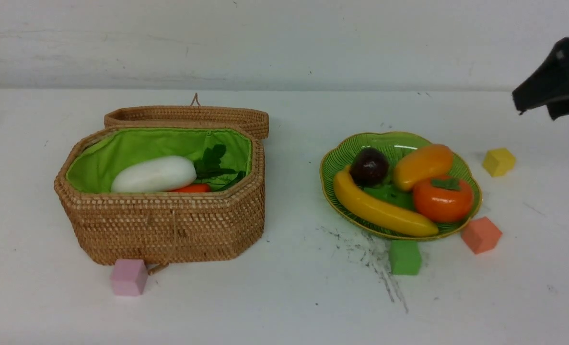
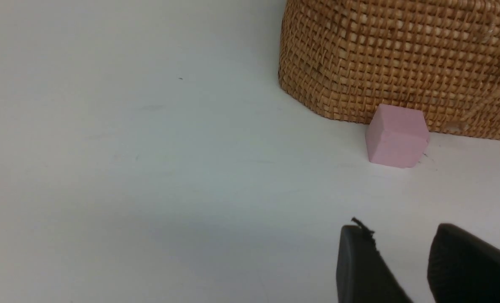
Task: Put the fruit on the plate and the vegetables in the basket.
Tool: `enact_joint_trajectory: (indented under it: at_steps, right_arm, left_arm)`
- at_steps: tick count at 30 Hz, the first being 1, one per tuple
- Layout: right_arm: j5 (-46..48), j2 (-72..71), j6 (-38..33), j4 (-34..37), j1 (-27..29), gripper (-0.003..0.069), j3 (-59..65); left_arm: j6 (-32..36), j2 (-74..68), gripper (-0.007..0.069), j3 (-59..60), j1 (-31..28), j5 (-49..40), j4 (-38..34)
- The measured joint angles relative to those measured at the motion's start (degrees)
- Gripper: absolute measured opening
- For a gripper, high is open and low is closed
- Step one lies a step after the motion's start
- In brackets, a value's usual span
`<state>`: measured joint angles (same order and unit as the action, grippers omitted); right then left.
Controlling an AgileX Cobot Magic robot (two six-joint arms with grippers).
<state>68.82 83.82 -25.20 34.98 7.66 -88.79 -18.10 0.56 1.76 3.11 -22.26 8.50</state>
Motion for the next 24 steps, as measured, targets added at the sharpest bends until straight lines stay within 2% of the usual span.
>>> enact_joint_trajectory:
  at_steps: [5, 8, 10, 13, 18, 20, 24]
  right_arm:
    - [-4.25, -17.49, 0.14, -3.16, 0.00, 0.0303, 12.11]
    - [-12.06, -31.82, 0.14, -5.52, 0.00, 0.0165, 26.21]
    - [-14.93, -35.98, 0.14, -5.87, 0.00, 0.0126, 31.19]
    - [-27.19, -49.68, 0.14, -6.26, 0.00, 0.0016, 49.76]
    - [-37.52, -66.41, -0.10, -5.26, 0.00, -0.0008, 68.63]
    - [-37.27, -69.21, -0.65, -5.20, -0.23, -0.0008, 70.09]
    - [-37.45, -73.42, -2.70, -4.68, -4.81, -0.0008, 71.60]
  left_arm:
    - [0.00, 0.00, 0.0239, 0.00, 0.00, 0.00, 0.00]
    - [0.00, 0.00, 0.0239, 0.00, 0.00, 0.00, 0.00]
    - [0.00, 0.00, 0.0239, 0.00, 0.00, 0.00, 0.00]
    - [0.00, 0.00, 0.0239, 0.00, 0.00, 0.00, 0.00]
    - [0.00, 0.00, 0.0239, 0.00, 0.00, 0.00, 0.00]
    - [0.00, 0.00, 0.0239, 0.00, 0.00, 0.00, 0.00]
    - [0.00, 0.00, 0.0239, 0.00, 0.00, 0.00, 0.00]
